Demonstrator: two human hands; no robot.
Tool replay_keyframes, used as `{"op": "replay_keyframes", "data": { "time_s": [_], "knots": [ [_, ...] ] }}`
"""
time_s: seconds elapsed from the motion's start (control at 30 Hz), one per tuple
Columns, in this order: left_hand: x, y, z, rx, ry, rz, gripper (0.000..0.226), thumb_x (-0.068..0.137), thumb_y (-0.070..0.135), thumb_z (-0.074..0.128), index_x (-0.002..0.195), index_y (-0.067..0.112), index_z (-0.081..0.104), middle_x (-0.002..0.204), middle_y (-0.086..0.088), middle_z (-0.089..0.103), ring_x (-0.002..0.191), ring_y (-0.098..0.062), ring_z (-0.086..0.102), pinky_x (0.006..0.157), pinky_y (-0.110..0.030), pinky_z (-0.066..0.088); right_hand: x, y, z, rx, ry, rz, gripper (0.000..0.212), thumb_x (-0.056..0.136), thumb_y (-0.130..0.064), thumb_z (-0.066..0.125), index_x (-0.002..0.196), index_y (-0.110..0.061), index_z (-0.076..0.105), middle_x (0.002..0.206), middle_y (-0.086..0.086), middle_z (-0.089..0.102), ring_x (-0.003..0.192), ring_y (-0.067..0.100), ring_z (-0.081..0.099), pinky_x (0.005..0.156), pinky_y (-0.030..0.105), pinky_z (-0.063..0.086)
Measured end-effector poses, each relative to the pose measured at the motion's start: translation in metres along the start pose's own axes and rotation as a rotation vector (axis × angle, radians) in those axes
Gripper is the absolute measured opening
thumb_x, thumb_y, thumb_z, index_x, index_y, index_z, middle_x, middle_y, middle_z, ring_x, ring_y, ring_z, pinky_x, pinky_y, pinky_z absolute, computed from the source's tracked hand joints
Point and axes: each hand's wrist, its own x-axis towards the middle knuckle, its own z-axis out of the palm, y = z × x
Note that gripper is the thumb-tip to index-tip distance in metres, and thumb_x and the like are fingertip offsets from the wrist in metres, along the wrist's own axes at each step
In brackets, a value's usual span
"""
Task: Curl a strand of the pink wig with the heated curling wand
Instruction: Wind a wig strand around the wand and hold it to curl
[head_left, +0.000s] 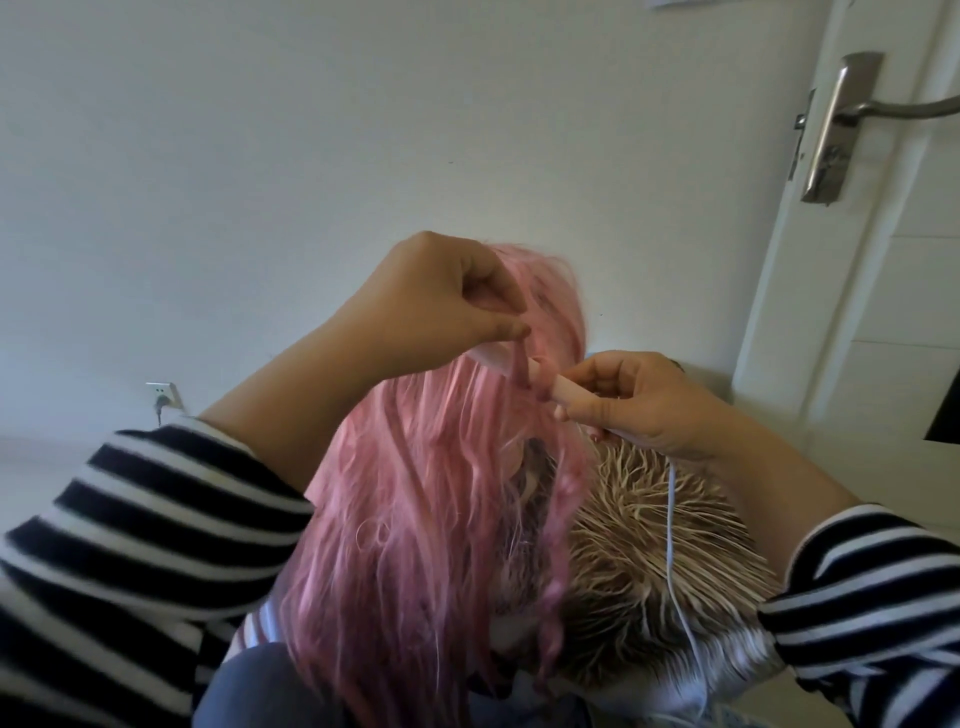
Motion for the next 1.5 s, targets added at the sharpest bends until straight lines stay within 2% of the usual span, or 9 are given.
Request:
{"op": "replay_keyframes", "data": {
  "time_s": [0.1,0.2,0.3,0.47,0.7,0.83,0.97,1.13,1.5],
  "knots": [
    [0.006,-0.004,-0.001,-0.039,0.002,-0.025,0.017,0.066,0.024,0.081,0.081,0.022,0.074,0.079,0.010,0.073,0.078,-0.001,0.067,0.075,-0.015,0.052,-0.001,-0.003,-0.001,-0.022,-0.007,0.003,0.023,0.071,-0.010,0.074,0.093,-0.010,0.067,0.086,0.020,0.066,0.061,0.017,0.055,0.055,0.027,0.047],
    [0.009,-0.008,-0.004,-0.128,0.003,-0.065,0.022,0.063,0.022,0.083,0.082,0.020,0.073,0.078,0.010,0.072,0.075,0.002,0.068,0.072,-0.009,0.052,-0.003,-0.006,-0.001,-0.013,-0.019,0.006,0.033,0.057,-0.024,0.076,0.089,-0.016,0.068,0.085,0.017,0.067,0.062,0.014,0.056,0.057,0.028,0.048],
    [0.012,-0.013,-0.007,-0.266,0.016,-0.148,0.018,0.065,0.017,0.081,0.080,0.016,0.072,0.072,0.006,0.070,0.059,0.003,0.063,0.055,-0.009,0.046,-0.003,-0.005,-0.002,0.007,-0.030,0.003,0.035,0.057,-0.019,0.082,0.088,-0.015,0.068,0.078,0.011,0.066,0.062,0.013,0.057,0.057,0.025,0.050],
    [0.012,-0.025,-0.002,-0.448,0.028,-0.330,0.014,0.070,0.015,0.078,0.081,0.009,0.073,0.078,-0.012,0.064,0.067,-0.020,0.049,0.052,-0.021,0.042,-0.001,-0.002,-0.003,0.038,-0.025,0.002,0.028,0.061,-0.017,0.074,0.088,-0.015,0.068,0.081,0.017,0.064,0.061,0.013,0.055,0.058,0.027,0.048],
    [0.003,-0.036,0.015,-0.619,0.121,-0.430,0.011,0.073,0.015,0.075,0.078,0.006,0.072,0.056,-0.001,0.060,0.043,-0.007,0.045,0.041,-0.016,0.041,0.000,0.003,-0.002,0.042,-0.030,-0.034,0.037,0.064,-0.015,0.070,0.099,-0.005,0.064,0.090,0.024,0.062,0.059,0.011,0.053,0.054,0.022,0.046],
    [-0.001,-0.040,0.025,-0.756,0.170,-0.474,0.008,0.077,0.015,0.071,0.071,0.012,0.073,0.053,0.000,0.058,0.041,-0.007,0.042,0.039,-0.017,0.039,0.000,0.004,0.000,0.078,-0.025,-0.044,0.036,0.064,-0.014,0.070,0.098,-0.004,0.064,0.091,0.026,0.060,0.055,0.008,0.053,0.052,0.020,0.046],
    [-0.004,-0.040,0.032,-0.900,0.202,-0.517,0.007,0.081,0.011,0.067,0.076,0.008,0.072,0.063,-0.007,0.054,0.042,-0.007,0.039,0.037,-0.015,0.036,0.001,0.008,0.000,0.101,-0.044,-0.063,0.051,0.054,-0.032,0.081,0.095,-0.007,0.066,0.088,0.027,0.060,0.053,0.010,0.052,0.050,0.023,0.043],
    [-0.009,-0.037,0.039,-1.067,0.271,-0.550,0.008,0.082,0.003,0.064,0.076,0.007,0.068,0.060,-0.006,0.051,0.040,-0.006,0.038,0.035,-0.014,0.033,0.002,0.012,0.000,0.159,-0.060,-0.077,0.067,0.044,-0.048,0.087,0.094,-0.008,0.067,0.089,0.026,0.060,0.053,0.010,0.053,0.050,0.021,0.044],
    [-0.030,-0.026,0.050,-0.821,0.426,-0.460,0.003,0.074,0.016,0.075,0.075,0.014,0.073,0.039,0.013,0.054,0.039,0.000,0.046,0.046,-0.015,0.041,-0.001,0.011,-0.001,0.213,-0.080,-0.072,0.072,0.044,-0.045,0.088,0.100,-0.004,0.066,0.088,0.021,0.062,0.055,0.009,0.056,0.050,0.020,0.046]
  ]
}}
